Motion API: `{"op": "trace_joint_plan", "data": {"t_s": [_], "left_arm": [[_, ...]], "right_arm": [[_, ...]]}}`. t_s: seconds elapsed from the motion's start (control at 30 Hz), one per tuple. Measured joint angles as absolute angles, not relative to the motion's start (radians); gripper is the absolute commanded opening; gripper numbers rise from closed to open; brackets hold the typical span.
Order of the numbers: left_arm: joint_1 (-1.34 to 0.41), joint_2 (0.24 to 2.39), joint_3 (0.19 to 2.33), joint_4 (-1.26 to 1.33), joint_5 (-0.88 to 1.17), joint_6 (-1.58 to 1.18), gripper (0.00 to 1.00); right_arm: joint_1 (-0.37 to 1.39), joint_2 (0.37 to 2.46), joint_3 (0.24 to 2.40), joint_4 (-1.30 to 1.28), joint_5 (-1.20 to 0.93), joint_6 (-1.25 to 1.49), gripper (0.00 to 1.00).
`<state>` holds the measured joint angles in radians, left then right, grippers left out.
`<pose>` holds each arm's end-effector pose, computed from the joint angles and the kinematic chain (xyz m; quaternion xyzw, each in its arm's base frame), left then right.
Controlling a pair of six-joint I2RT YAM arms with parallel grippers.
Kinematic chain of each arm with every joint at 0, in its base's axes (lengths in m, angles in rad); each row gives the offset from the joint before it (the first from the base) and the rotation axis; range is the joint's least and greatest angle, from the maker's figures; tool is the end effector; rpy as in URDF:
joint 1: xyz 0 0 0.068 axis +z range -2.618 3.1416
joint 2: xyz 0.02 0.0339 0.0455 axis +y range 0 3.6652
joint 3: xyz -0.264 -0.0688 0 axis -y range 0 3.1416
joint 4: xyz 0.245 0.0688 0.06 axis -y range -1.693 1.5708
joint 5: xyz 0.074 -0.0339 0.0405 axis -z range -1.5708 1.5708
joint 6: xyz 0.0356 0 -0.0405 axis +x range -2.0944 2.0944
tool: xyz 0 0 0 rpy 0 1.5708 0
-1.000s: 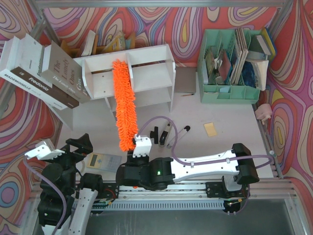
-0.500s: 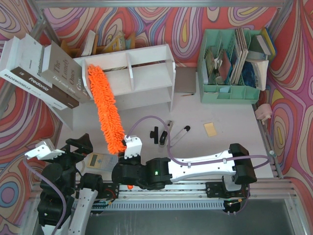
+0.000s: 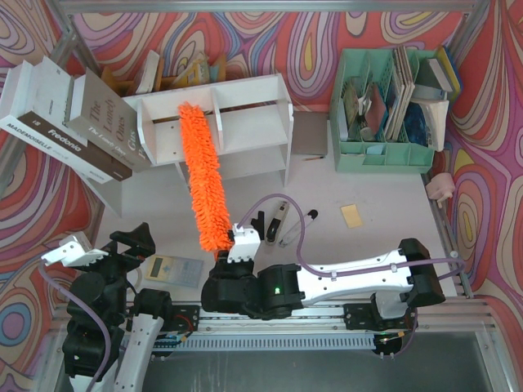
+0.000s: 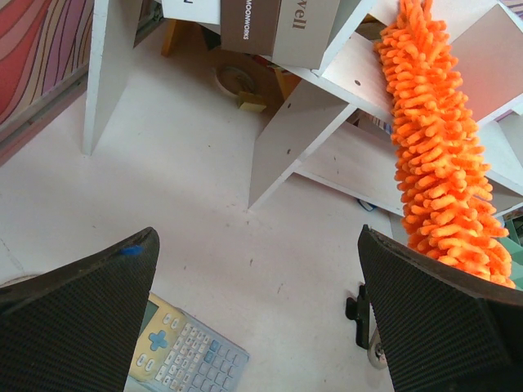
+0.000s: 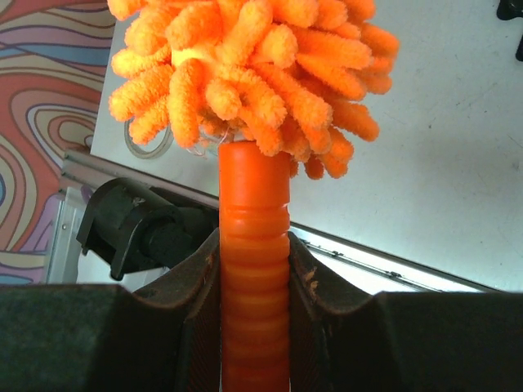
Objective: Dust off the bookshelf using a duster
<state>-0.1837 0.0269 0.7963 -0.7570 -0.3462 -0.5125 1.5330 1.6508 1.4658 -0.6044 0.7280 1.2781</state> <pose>0.0001 0.0123 0.3355 -0.2342 0.6628 -0.1253 0.7001 0.0374 0.3626 0.3192 0.0247 0.8743 0.2969 0.3832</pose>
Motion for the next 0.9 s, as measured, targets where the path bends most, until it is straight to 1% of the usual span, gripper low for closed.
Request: {"op": "trace_joint_plan", "data": {"t_s": [0.43,0.7,0.9], "left_arm": [[-0.184,0.027,0.796,-0.757,-0.346,-0.513,0.98],[-0.184,0.027,0.796,-0.757,-0.346,-0.513,0.99],[-0.184,0.027,0.796,-0.757,-0.346,-0.513,0.99]], "right_arm": [[1.574,1.65,1.466,-0.635,0.834,1.309,0.0],[1.633,1.65,1.476,-0.664,0.917,1.318,0.0],[1.641,1.65,1.477,-0.696,0.928,1.37,0.0]]}}
